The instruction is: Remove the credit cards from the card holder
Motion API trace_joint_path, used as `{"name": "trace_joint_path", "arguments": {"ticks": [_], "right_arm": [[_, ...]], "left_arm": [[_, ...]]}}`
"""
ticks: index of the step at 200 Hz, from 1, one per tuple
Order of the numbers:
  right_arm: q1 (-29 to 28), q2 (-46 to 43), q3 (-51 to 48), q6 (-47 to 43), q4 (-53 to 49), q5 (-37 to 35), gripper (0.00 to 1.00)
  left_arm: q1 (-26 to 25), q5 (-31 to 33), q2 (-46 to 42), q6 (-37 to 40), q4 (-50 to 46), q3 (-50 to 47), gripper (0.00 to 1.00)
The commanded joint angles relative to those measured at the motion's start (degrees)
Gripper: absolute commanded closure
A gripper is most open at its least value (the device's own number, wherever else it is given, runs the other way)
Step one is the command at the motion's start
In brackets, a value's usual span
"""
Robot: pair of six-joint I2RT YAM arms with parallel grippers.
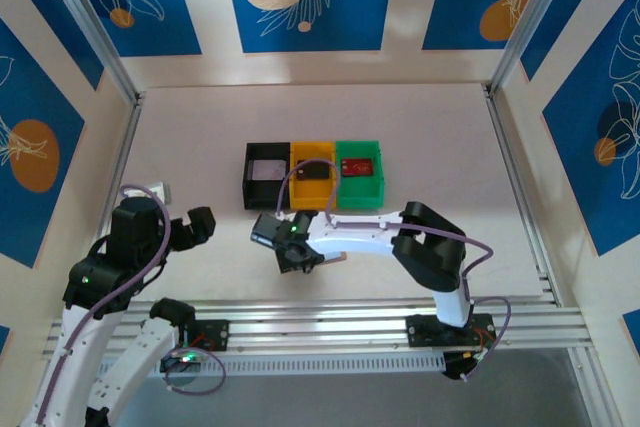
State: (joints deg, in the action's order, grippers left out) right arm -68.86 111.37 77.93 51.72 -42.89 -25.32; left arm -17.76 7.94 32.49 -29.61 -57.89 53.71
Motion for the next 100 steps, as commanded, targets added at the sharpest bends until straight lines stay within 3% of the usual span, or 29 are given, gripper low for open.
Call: {"name": "trace_joint_path", "arguments": {"ticks": [1, 48, 100], "right_arm": [[-1.22, 1.11, 3.35, -0.67, -1.92, -2.48, 0.41], [-1.63, 3.58, 5.24, -0.66, -3.97, -4.71, 0.41], [-1.16, 4.02, 5.65, -0.74, -4.96, -5.88, 0.5]], "left_arm": [[-0.17, -0.83, 0.29, 0.67, 0.46, -0.28, 0.0], [-0.21, -0.87, 0.2, 0.69, 0.41, -0.29, 0.0], [-0.2, -0.91, 0.2, 0.7, 0.44, -0.28, 0.0]]}}
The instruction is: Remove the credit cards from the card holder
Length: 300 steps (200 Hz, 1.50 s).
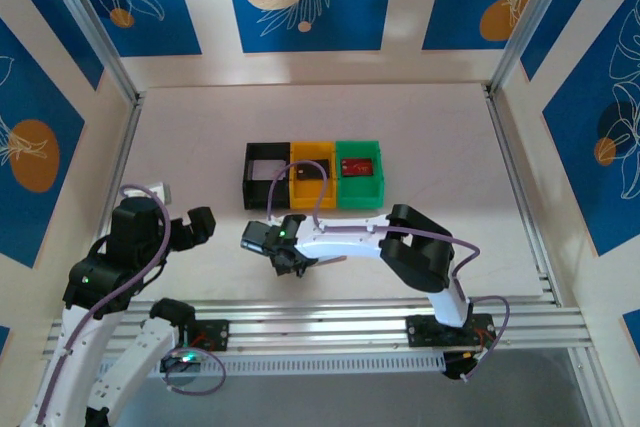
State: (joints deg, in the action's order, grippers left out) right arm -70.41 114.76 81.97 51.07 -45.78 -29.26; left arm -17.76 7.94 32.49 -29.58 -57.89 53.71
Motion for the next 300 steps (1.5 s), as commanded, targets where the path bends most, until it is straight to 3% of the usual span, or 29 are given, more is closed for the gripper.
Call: {"name": "trace_joint_path", "arguments": {"ticks": [1, 150, 300], "right_arm": [[0.42, 0.64, 1.61, -0.09, -2.06, -1.95, 0.5], [2.25, -1.97, -0.7, 0.05, -0.93, -1.59, 0.7], [5.2, -9.77, -6.43, 1.29, 1.69, -0.82, 0.81]], "left_arm": [[-0.23, -0.91, 0.2, 0.72, 0.42, -0.28, 0.0], [-0.21, -0.83, 0.21, 0.67, 0.43, -0.28, 0.0], [-0.21, -0.91, 0.38, 0.67, 0.43, -0.31, 0.0]]}}
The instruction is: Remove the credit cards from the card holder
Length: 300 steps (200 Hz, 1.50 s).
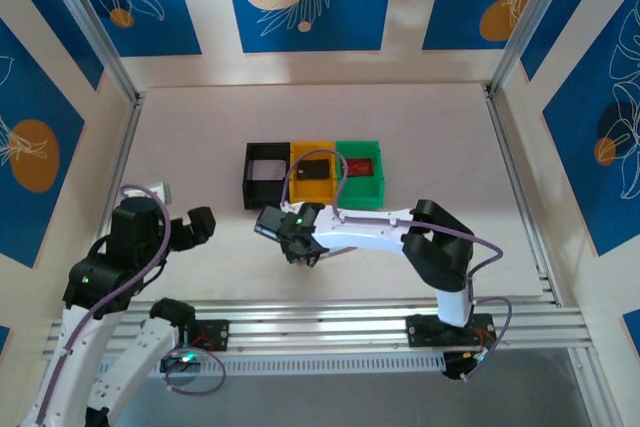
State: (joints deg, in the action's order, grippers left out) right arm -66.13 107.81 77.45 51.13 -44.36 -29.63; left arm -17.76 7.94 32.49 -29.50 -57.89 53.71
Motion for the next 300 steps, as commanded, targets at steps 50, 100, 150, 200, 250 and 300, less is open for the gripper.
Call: {"name": "trace_joint_path", "arguments": {"ticks": [50, 100, 150, 200, 250, 300], "right_arm": [[2.74, -5.24, -4.83, 0.61, 3.51, 3.19, 0.79], [1.44, -2.21, -3.55, -1.43, 4.58, 4.8, 0.6], [0.28, 1.31, -0.96, -2.7, 1.79, 2.04, 0.51], [0.04, 3.51, -0.02, -3.32, 0.69, 0.76, 0.5], [0.26, 4.46, 0.21, -3.2, -0.51, -0.76, 0.56], [0.47, 4.43, -0.09, -2.81, -0.3, -0.96, 0.68]], "left_arm": [[-0.22, -0.91, 0.56, 0.58, 0.42, -0.28, 0.0], [-0.18, -0.96, 0.54, 0.58, 0.41, -0.28, 0.0], [-0.22, -0.91, 0.53, 0.58, 0.41, -0.28, 0.0], [-0.19, -0.96, 0.56, 0.69, 0.41, -0.28, 0.0], [-0.22, -1.0, 0.56, 0.67, 0.41, -0.28, 0.0], [-0.23, -1.0, 0.54, 0.65, 0.45, -0.28, 0.0]]}}
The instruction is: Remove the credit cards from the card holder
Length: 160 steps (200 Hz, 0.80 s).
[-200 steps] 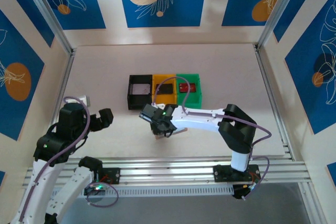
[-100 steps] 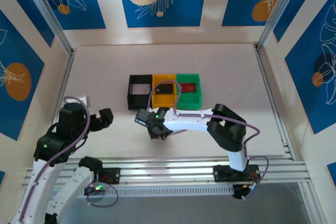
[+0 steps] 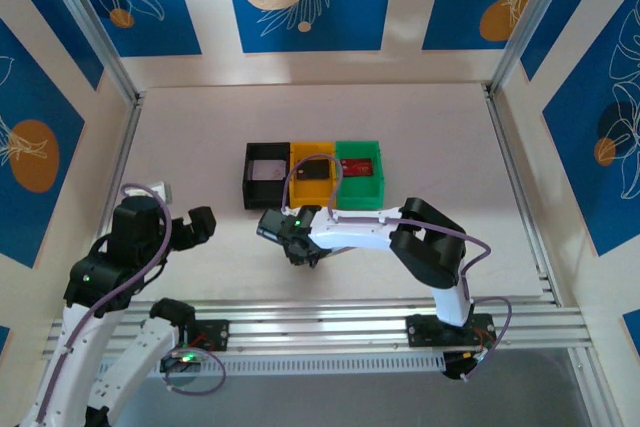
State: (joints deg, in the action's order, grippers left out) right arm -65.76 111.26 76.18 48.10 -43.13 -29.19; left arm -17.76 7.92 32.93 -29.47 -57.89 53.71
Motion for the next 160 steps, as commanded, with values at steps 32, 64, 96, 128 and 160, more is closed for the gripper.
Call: {"name": "trace_joint_path", "arguments": {"ticks": [32, 64, 96, 128, 160], "right_arm": [[0.28, 0.7, 0.98, 0.46, -1.6, -1.66, 0.73], [0.57, -0.16, 0.47, 0.62, -1.48, -1.99, 0.78], [0.94, -1.05, -0.13, 0.78, -1.13, -1.79, 0.83], [1.09, -1.28, -0.62, 1.06, -0.69, -1.48, 0.86], [1.19, -1.7, -0.77, 1.22, -0.62, -1.46, 0.9]], "left_arm": [[-0.21, -1.06, 0.12, 0.65, 0.42, -0.28, 0.0], [-0.19, -1.07, 0.12, 0.65, 0.41, -0.28, 0.0], [-0.22, -1.14, 0.21, 0.62, 0.42, -0.28, 0.0], [-0.21, -1.16, 0.21, 0.65, 0.41, -0.28, 0.0], [-0.17, -1.16, 0.21, 0.65, 0.49, -0.23, 0.0]]}}
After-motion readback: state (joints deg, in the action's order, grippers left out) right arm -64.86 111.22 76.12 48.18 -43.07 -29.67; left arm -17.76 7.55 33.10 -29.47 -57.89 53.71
